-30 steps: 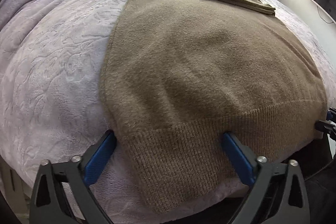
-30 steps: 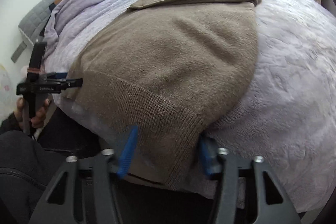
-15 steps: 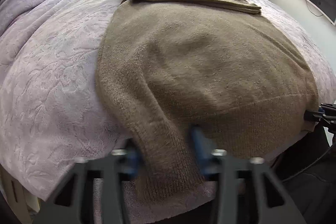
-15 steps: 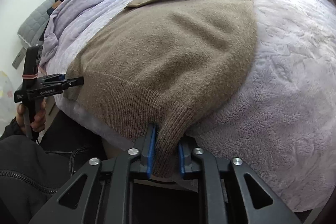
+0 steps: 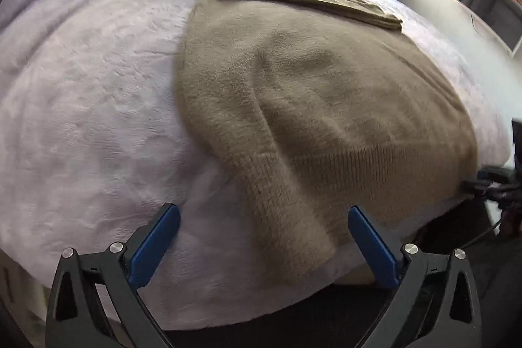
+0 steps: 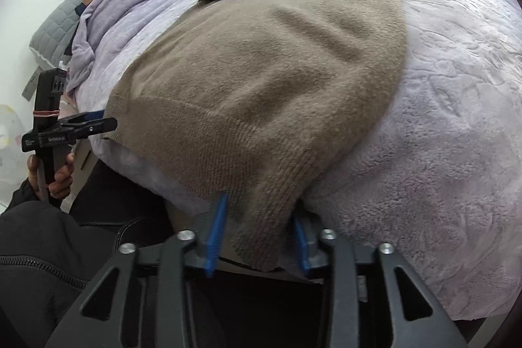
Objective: Fold small clothes
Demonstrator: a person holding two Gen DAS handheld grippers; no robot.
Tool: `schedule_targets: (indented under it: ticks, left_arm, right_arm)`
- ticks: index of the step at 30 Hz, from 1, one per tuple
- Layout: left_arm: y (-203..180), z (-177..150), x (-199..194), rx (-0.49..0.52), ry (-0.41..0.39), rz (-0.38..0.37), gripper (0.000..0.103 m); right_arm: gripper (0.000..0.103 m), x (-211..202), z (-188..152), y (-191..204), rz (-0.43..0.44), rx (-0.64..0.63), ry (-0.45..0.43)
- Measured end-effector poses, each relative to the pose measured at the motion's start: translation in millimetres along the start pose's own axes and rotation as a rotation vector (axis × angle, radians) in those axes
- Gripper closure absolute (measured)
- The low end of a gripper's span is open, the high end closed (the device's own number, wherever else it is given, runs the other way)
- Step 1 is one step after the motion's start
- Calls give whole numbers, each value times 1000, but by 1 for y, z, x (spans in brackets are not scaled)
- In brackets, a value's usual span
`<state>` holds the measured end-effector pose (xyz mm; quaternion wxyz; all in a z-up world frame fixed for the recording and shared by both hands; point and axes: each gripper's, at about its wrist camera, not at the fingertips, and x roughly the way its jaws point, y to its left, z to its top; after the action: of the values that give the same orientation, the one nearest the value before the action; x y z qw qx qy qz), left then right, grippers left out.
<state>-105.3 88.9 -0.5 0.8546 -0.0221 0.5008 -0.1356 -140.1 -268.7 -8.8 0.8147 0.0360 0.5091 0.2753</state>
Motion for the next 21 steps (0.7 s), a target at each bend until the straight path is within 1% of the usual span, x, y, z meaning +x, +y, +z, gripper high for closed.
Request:
schedule_targets:
  ticks: [3,5,6,7,8,9,10,11,12,14,17,21]
  left_arm:
    - [5,-2,1,-22,15,-50,0]
    - [6,1,7,-47,21,-91,0]
    - [3,3,11,-61,18,-110,2]
    - [0,6,16,-68,20,-105,17]
    - [-3,9,21,-65,27,-86,27]
    - [-6,11,23,-54,31,-47,37]
    - [-8,13,22,-42,26,-37,60]
    - [-8,13,17,-38,19,-66,77]
    - [-6,13,14,-44,25,-90,92]
    - [-2,15,7,-66,19,-105,92]
    - [-6,19,0,-58,-5,-90,92]
    - [-9,27,-22,-51,-95,-107,92]
  right_arm:
    - [57,1,0,2,-6,-9,-7]
    - [57,2,0,-2,14,18,-18]
    - [57,1,-1,-5,33,38,-30]
    - [63,1,-1,-7,45,51,-36]
    - [73,1,-1,-9,46,63,-40]
    - [90,2,-1,-11,27,65,-42]
    - [90,2,-1,-12,28,69,-43]
    - [90,0,-1,-14,48,85,-52]
    - [91,-2,-1,-14,56,88,-59]
    - [91,-7,1,-12,65,82,-75]
    - [91,-24,7,-5,75,62,-139]
    - [92,-46,20,-1,76,46,-217]
